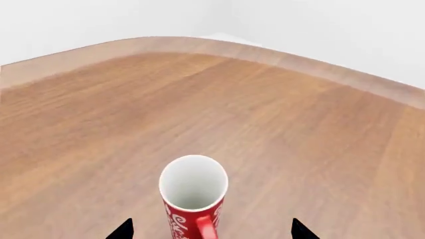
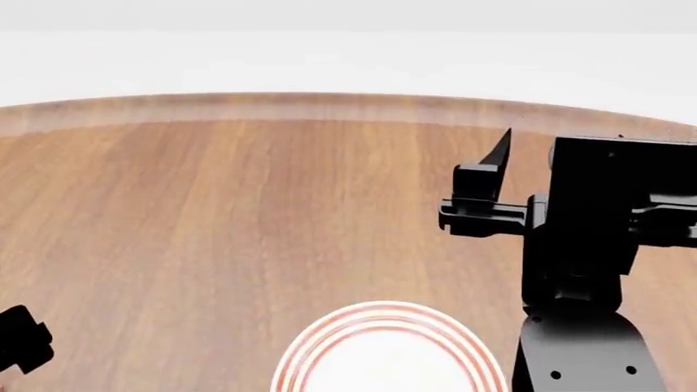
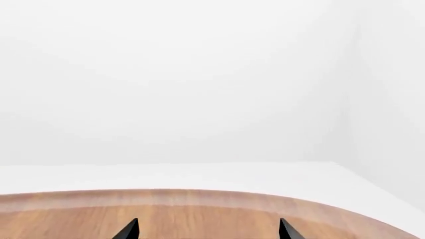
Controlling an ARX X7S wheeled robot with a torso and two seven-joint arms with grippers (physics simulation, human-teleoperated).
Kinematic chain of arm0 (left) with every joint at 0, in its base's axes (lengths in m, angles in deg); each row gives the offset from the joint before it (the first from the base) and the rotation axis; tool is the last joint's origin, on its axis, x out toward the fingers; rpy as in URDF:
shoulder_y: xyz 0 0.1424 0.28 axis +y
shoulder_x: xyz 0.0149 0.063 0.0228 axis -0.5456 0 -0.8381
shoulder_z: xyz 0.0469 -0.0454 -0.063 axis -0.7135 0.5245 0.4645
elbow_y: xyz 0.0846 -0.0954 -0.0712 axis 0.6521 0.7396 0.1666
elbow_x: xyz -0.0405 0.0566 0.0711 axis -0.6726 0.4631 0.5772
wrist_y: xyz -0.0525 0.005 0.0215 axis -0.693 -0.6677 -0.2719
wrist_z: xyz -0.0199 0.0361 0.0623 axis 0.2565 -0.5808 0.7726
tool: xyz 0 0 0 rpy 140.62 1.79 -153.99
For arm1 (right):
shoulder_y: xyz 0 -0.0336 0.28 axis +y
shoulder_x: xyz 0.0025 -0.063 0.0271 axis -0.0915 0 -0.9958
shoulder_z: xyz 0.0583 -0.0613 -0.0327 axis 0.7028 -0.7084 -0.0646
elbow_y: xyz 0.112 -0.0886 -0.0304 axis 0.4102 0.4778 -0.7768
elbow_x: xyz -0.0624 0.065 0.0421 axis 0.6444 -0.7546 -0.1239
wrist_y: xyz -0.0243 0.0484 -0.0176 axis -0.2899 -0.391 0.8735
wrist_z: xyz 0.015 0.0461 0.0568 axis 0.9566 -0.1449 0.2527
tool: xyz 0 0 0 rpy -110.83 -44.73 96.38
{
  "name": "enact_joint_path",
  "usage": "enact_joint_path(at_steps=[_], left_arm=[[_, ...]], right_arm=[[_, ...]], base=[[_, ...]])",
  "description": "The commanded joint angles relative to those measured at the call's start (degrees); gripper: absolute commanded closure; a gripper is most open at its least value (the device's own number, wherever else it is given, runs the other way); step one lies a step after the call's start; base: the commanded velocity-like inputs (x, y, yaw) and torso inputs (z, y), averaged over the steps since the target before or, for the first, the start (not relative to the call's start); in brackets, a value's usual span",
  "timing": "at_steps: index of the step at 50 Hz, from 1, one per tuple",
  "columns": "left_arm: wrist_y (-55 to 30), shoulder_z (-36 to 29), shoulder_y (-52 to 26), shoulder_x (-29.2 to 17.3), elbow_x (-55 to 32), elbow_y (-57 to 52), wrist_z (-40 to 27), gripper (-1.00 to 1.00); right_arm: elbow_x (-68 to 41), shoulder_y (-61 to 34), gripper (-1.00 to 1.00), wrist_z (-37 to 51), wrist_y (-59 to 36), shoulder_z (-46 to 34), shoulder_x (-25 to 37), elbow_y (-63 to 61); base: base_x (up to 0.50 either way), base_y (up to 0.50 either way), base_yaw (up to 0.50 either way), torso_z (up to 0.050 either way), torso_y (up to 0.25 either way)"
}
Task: Pick up the red mug and put it on the plate
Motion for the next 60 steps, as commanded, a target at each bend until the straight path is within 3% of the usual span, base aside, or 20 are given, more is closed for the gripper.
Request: enact_joint_path(at_steps=[1, 15, 49, 60], left_arm=[[2.36, 0.42, 0.04, -0.56, -2.34, 5.24, 0.35, -1.00], [4.42, -0.02, -3.79, -2.59, -3.37, 13.47, 1.19, -1.00], [15.88, 1.24, -15.50, -5.83, -4.67, 46.51, 5.84, -1.00], [15.49, 3.90, -16.53, -6.22, -6.42, 49.58, 3.99, -1.00]], right_arm=[[-0.38, 0.11, -1.00, 0.12, 0.03, -0.28, 0.11, -0.02], [-0.81, 0.43, -1.00, 0.21, 0.45, -0.61, 0.23, 0.27], [-1.68, 0.89, -1.00, 0.57, 1.66, -1.20, 0.53, 1.80], [-2.09, 0.96, -1.00, 0.77, 1.51, -1.21, 0.72, 1.49]], base=[[0.00, 0.00, 0.00, 0.000, 0.000], [0.00, 0.00, 0.00, 0.000, 0.000], [0.00, 0.00, 0.00, 0.000, 0.000], [0.00, 0.00, 0.00, 0.000, 0.000]])
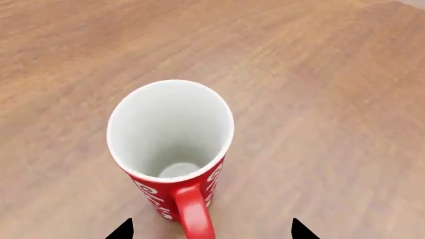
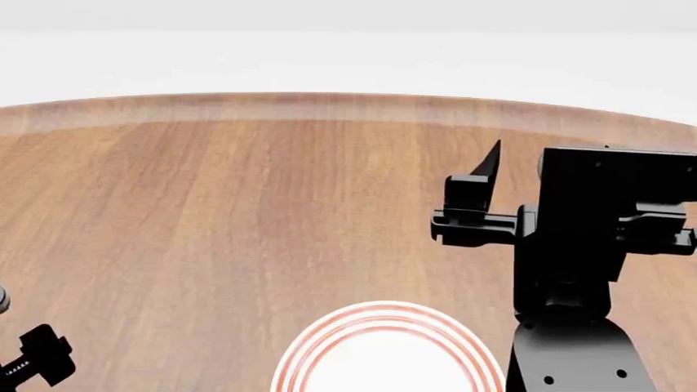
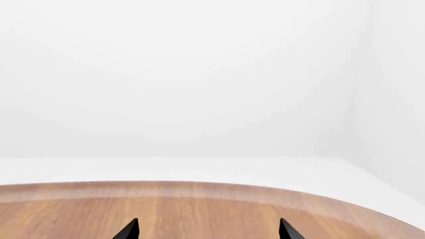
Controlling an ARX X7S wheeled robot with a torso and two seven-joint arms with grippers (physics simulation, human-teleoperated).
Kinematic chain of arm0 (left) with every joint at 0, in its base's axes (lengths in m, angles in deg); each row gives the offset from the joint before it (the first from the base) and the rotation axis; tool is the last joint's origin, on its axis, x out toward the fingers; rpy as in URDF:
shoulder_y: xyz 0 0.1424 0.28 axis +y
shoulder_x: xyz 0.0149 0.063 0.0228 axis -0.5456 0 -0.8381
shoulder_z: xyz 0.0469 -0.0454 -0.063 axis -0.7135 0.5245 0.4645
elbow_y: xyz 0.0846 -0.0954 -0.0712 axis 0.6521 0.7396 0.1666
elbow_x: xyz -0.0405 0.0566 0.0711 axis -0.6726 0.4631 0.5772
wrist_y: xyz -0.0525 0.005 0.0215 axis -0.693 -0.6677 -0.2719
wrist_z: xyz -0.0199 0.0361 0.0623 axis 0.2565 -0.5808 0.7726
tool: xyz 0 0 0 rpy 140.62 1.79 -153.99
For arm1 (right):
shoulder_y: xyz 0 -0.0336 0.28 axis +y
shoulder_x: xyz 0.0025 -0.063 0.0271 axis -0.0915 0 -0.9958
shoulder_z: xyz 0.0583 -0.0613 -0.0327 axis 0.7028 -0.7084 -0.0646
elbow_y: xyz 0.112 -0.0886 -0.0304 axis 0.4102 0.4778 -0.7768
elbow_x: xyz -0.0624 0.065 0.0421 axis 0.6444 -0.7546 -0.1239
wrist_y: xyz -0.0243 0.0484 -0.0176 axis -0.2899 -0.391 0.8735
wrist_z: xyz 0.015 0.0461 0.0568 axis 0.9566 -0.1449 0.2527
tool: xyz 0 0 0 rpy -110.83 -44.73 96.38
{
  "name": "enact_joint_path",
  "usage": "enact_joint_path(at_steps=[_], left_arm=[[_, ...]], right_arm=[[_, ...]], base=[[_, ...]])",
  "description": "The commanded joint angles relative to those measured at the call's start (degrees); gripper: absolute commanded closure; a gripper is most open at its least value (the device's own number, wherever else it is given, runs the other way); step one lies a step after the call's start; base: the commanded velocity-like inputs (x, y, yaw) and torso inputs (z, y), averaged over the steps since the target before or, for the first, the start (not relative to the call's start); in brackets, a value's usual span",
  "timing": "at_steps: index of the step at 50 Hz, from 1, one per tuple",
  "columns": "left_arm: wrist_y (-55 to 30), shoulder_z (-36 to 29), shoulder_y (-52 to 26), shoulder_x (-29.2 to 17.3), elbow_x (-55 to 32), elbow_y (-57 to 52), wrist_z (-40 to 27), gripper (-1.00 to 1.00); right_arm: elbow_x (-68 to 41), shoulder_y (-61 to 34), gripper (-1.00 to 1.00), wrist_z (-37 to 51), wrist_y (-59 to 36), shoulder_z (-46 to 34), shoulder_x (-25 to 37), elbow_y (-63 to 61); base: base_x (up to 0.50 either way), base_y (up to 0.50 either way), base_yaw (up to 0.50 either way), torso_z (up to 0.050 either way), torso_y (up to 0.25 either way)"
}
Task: Pick up the red mug and put it on the plate
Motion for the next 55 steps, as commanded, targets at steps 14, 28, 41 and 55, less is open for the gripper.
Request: enact_joint_path(at_steps=[14, 28, 41, 55], left_arm=[[1.16, 1.13, -0.74, -0.33, -1.08, 3.35, -1.10, 1.00], [1.24, 0.44, -0.76, -0.48, -1.10, 3.28, -0.94, 1.00], [-14.65, -14.52, 2.07, -4.49, -3.02, -20.66, 15.03, 1.00], [-20.59, -29.22, -2.07, -5.27, -5.15, -28.62, 29.32, 1.00]], right_arm=[[-0.86, 0.15, -1.00, 0.41, 0.07, 0.10, 0.36, -0.02], [-1.31, 0.37, -1.00, 0.61, 0.41, 0.08, 0.52, -0.03], [-1.84, 0.35, -1.00, 0.82, 0.31, 0.16, 0.69, -0.29], [-2.35, -0.35, -1.00, 1.16, -0.54, -0.06, 0.82, -0.77]], base=[[0.00, 0.00, 0.00, 0.000, 0.000], [0.00, 0.00, 0.00, 0.000, 0.000], [0.00, 0.00, 0.00, 0.000, 0.001], [0.00, 0.00, 0.00, 0.000, 0.000]])
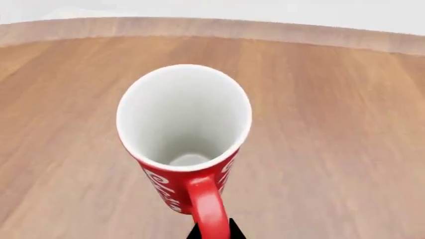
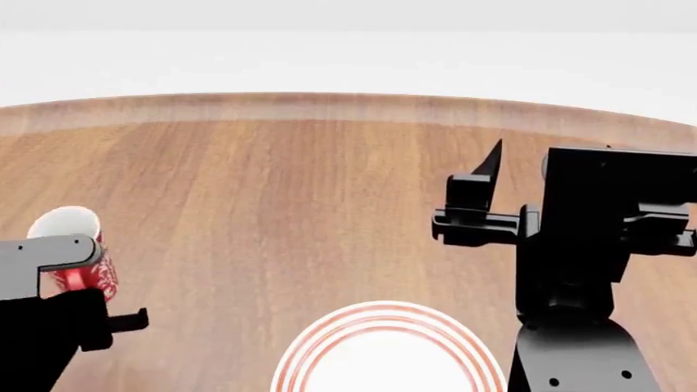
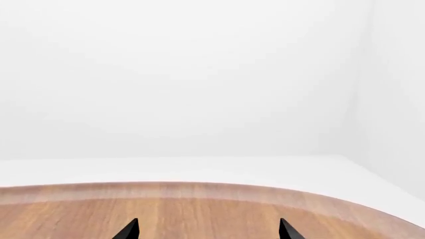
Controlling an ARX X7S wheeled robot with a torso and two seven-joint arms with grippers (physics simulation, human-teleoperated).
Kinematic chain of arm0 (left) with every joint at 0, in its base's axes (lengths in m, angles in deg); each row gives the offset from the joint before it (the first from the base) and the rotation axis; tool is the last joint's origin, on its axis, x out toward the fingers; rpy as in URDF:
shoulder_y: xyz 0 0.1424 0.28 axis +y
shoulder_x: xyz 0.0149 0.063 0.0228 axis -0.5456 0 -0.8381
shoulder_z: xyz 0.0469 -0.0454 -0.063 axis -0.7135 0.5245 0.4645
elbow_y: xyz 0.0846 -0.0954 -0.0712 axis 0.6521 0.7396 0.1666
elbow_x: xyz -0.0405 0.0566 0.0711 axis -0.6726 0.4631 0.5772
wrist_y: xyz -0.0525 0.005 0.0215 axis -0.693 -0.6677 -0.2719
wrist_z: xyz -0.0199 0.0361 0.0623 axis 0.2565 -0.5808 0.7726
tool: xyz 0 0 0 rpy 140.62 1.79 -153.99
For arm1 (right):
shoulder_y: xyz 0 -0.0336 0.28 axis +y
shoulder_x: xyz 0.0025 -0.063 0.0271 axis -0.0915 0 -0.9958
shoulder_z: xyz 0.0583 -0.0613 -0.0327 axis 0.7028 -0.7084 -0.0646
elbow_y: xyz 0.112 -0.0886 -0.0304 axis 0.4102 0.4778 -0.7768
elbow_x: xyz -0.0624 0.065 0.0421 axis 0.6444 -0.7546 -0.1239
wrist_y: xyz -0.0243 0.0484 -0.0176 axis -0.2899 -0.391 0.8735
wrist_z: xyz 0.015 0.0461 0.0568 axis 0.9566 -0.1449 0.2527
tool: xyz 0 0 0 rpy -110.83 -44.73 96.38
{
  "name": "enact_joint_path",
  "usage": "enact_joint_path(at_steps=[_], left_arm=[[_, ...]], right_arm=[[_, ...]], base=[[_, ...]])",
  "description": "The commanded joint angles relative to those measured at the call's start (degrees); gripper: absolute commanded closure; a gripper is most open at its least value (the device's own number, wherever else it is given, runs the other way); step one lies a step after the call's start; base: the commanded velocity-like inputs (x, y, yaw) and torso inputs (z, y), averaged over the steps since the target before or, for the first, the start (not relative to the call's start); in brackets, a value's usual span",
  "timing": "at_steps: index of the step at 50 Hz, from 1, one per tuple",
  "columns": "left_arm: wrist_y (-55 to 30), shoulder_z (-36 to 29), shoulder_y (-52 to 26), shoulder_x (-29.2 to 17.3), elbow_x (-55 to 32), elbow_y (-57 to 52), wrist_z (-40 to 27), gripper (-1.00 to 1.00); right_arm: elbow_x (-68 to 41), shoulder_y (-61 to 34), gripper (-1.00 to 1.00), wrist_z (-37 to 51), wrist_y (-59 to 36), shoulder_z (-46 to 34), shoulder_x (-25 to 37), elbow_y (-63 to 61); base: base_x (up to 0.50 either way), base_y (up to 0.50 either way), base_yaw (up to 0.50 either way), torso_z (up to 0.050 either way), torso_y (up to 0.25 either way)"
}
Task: Pick up the red mug and put it on the plate
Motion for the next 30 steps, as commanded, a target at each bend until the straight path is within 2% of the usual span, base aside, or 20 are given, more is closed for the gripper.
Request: enact_joint_path(at_steps=[1, 8, 16, 25, 29, 30], left_arm=[[-3.69, -11.80, -3.11, -0.56, -1.89, -6.87, 12.80, 1.00], [-2.14, -16.37, -6.70, 1.71, -2.46, -2.12, 18.94, 1.00], [3.63, -23.02, -10.80, 4.59, -0.29, 7.12, 26.11, 1.00], [13.48, -29.86, -18.43, 10.00, 2.15, 25.69, 37.79, 1.00], [19.42, -31.85, -20.99, 12.97, 2.53, 35.78, 39.74, 1.00], [20.58, -34.23, -21.33, 13.16, 1.13, 37.01, 39.88, 1.00]], right_arm=[[-0.52, -0.50, -1.00, 0.22, -0.49, 0.00, 0.05, -0.16], [-0.76, -0.55, -1.00, 0.31, -0.59, 0.09, 0.26, -0.16], [-1.11, -0.60, -1.00, 0.57, -1.09, -0.02, 0.28, -0.95], [-1.42, -0.54, -1.00, 0.59, -0.78, -0.17, 0.27, -0.85], [-1.64, -0.60, -1.00, 0.68, -1.04, 0.03, 0.47, -1.19], [-1.68, -0.75, -1.00, 0.70, -1.23, 0.05, 0.52, -1.20]], base=[[0.00, 0.00, 0.00, 0.000, 0.000], [0.00, 0.00, 0.00, 0.000, 0.000], [0.00, 0.00, 0.00, 0.000, 0.001], [0.00, 0.00, 0.00, 0.000, 0.000], [0.00, 0.00, 0.00, 0.000, 0.000], [0.00, 0.00, 0.00, 0.000, 0.000]])
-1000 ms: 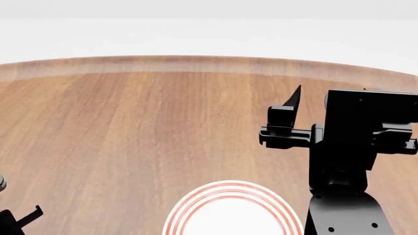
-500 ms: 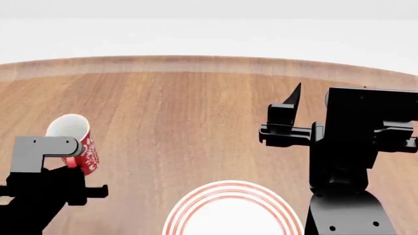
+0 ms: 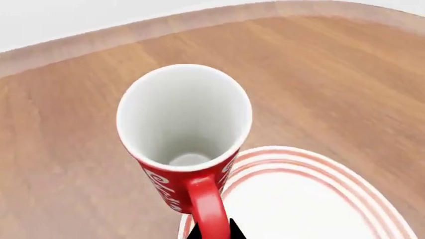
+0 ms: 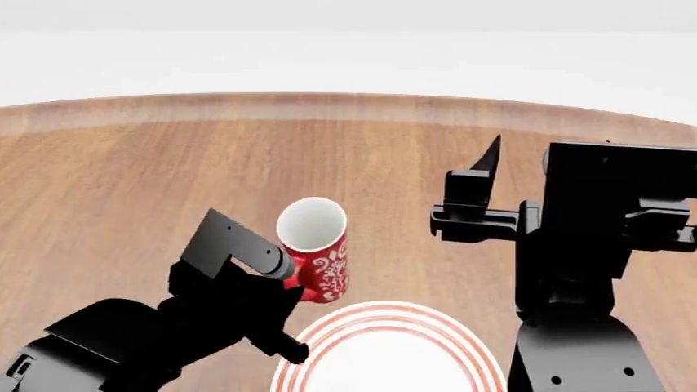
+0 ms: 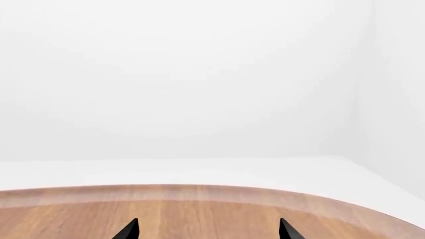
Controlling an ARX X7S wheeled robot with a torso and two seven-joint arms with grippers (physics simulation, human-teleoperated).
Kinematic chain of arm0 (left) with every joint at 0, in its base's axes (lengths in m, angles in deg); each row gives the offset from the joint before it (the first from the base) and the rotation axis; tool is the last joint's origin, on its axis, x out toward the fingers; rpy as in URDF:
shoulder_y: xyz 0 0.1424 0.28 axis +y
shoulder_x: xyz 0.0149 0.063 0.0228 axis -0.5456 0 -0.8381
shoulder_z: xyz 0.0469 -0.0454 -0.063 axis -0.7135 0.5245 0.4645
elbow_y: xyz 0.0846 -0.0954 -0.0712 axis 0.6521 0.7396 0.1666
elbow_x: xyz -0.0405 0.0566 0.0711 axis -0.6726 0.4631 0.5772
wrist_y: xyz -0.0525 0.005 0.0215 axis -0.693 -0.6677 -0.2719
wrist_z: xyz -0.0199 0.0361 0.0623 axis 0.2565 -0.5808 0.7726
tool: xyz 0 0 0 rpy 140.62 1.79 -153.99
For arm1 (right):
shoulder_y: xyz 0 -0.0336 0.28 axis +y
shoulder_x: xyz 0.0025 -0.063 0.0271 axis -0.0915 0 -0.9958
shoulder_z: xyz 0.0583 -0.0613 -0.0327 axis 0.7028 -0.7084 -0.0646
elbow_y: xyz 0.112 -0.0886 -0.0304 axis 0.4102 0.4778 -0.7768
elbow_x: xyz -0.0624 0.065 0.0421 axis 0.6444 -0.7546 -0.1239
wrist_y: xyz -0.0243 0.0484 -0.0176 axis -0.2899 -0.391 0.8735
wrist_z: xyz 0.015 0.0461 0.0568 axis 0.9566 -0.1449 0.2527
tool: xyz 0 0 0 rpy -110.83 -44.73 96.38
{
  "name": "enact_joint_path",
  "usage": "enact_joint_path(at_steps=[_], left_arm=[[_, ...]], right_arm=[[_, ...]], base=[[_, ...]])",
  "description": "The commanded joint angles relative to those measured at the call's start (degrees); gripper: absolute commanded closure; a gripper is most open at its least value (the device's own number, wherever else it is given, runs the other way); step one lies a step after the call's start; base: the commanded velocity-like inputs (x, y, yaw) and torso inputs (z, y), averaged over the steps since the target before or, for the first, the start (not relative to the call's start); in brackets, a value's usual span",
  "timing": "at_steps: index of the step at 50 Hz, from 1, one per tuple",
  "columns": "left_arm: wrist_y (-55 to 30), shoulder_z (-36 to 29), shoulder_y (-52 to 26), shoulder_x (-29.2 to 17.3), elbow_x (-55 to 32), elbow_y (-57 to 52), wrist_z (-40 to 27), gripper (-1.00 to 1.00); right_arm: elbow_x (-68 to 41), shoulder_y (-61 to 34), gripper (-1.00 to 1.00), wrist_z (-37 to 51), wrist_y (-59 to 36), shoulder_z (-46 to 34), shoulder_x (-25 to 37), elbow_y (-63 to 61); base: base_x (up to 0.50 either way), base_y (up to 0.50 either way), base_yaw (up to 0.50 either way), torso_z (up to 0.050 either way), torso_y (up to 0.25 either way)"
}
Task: Pick up the red mug and put it on the plate
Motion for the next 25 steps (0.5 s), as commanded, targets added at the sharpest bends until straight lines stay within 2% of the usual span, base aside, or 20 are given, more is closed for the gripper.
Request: enact_joint_path(at_steps=[1, 2, 7, 12, 19, 25], left_arm=[[11.80, -10.58, -7.19, 5.48, -1.71, 19.26, 8.37, 1.00], [12.30, -11.65, -7.52, 5.44, -2.83, 19.87, 8.09, 1.00], [17.50, -30.78, -11.07, 5.53, -19.31, 25.50, 8.02, 1.00], [20.44, -44.29, -13.85, 5.53, -32.24, 26.72, 8.12, 1.00], [21.97, -55.53, -16.42, 5.54, -42.86, 26.46, 7.35, 1.00], [21.58, -58.05, -16.41, 5.54, -45.36, 27.44, 7.13, 1.00]], right_arm=[[-0.50, -0.23, -1.00, 0.17, -0.38, 0.12, 0.26, -0.34], [-0.52, -0.23, -1.00, 0.18, -0.38, 0.11, 0.27, -0.33], [-0.71, -0.23, -1.00, 0.15, -0.17, 0.06, 0.29, -0.23], [-0.92, -0.43, -1.00, 0.19, -0.42, 0.04, 0.39, -0.34], [-1.16, -0.14, -1.00, 0.14, -0.05, 0.08, 0.57, -0.43], [-1.37, -0.29, -1.00, 0.26, -0.27, 0.22, 0.76, -0.41]], base=[[0.00, 0.00, 0.00, 0.000, 0.000], [0.00, 0.00, 0.00, 0.000, 0.000], [0.00, 0.00, 0.00, 0.000, 0.000], [0.00, 0.00, 0.00, 0.000, 0.000], [0.00, 0.00, 0.00, 0.000, 0.000], [0.00, 0.00, 0.00, 0.000, 0.002]])
